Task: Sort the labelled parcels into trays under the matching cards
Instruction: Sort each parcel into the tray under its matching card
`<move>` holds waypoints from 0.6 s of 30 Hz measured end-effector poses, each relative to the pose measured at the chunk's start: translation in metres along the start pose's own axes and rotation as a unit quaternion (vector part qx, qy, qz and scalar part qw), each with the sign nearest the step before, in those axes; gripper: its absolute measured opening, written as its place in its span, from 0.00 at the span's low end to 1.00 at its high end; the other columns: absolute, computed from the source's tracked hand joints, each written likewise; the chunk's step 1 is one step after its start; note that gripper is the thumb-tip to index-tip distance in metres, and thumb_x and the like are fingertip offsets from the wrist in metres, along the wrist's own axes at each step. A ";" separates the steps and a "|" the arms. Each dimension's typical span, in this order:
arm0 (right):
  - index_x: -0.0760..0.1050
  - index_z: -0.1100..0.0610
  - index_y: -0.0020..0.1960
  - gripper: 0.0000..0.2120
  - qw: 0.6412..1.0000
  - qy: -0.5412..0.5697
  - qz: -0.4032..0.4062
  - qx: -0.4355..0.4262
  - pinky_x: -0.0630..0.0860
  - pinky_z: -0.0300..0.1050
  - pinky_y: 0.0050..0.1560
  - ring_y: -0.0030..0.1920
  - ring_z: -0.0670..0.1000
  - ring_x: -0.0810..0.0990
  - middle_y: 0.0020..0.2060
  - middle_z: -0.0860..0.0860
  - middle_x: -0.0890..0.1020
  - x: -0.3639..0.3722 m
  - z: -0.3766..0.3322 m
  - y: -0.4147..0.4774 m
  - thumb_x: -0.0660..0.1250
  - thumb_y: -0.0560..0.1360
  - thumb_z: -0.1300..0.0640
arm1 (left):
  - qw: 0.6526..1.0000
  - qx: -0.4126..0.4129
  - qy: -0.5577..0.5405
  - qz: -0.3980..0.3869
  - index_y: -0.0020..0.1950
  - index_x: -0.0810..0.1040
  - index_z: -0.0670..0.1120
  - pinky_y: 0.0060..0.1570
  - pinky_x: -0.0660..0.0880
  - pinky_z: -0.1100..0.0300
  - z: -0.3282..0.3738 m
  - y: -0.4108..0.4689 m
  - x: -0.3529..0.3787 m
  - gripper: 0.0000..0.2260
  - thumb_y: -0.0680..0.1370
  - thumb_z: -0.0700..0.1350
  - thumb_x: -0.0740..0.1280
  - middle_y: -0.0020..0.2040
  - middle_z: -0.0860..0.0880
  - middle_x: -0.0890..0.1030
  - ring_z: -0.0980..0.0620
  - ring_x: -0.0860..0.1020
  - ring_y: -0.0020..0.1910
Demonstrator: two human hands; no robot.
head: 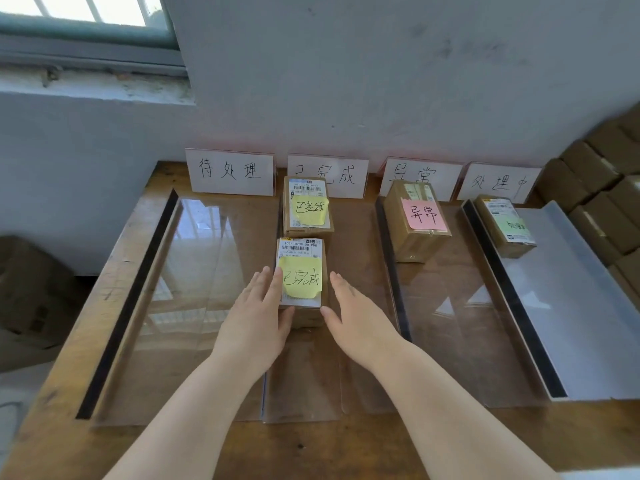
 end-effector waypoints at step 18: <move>0.48 0.50 0.77 0.29 0.993 -0.025 0.090 -0.072 0.53 0.33 0.67 0.75 0.43 0.51 0.77 0.45 0.53 -0.085 0.029 -0.081 0.56 0.81 0.47 | 0.984 0.085 0.141 0.061 0.78 0.47 0.53 0.75 0.48 0.55 0.117 -0.039 -0.026 0.28 0.81 0.58 0.51 0.78 0.51 0.55 0.52 0.50 0.77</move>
Point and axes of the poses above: each hand's wrist, its own y-axis towards the middle knuckle, its own x-axis out of the palm, z = x × y, the point moved 9 cm from there along y, towards the middle knuckle
